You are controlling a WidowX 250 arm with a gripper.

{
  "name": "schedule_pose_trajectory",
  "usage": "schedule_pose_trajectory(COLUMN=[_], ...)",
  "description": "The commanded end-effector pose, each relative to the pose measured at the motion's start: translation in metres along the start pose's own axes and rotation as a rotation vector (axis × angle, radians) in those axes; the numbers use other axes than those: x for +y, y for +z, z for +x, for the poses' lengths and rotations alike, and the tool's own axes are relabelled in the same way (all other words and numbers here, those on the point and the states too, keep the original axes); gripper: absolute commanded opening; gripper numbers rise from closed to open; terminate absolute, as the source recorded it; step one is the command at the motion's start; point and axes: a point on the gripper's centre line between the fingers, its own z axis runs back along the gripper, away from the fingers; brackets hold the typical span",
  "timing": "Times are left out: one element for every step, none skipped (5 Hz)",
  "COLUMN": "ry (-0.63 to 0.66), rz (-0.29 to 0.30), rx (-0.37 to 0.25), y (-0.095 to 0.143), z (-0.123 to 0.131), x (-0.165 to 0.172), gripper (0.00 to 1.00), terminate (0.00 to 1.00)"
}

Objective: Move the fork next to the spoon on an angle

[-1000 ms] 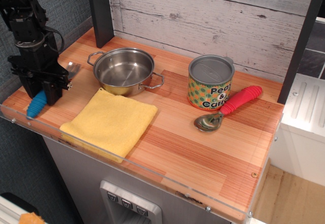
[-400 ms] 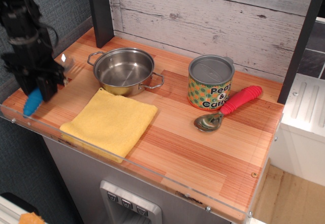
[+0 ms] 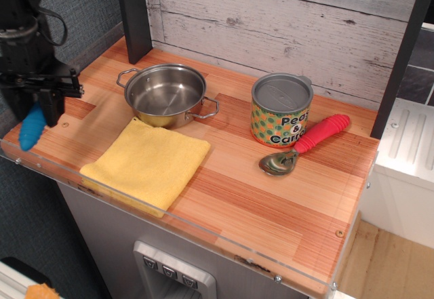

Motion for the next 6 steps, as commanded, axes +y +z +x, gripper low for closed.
schedule_pose_trajectory(ry=[0.395, 0.555, 0.608, 0.624, 0.619, 0.626], rz=[-0.02, -0.046, -0.09, -0.186, -0.179, -0.175], rx=[-0.007, -0.005, -0.014, 0.001, 0.002, 0.023], y=[0.026, 0.027, 0.03, 0.03, 0.029, 0.022], z=[-0.024, -0.039, -0.048, -0.059, -0.071, -0.08], x=[-0.048, -0.085, -0.122, -0.155, -0.187, -0.217], gripper=[0.0, 0.0, 0.0, 0.0, 0.0, 0.0], terminate=[0.0, 0.0, 0.0, 0.0, 0.0, 0.0])
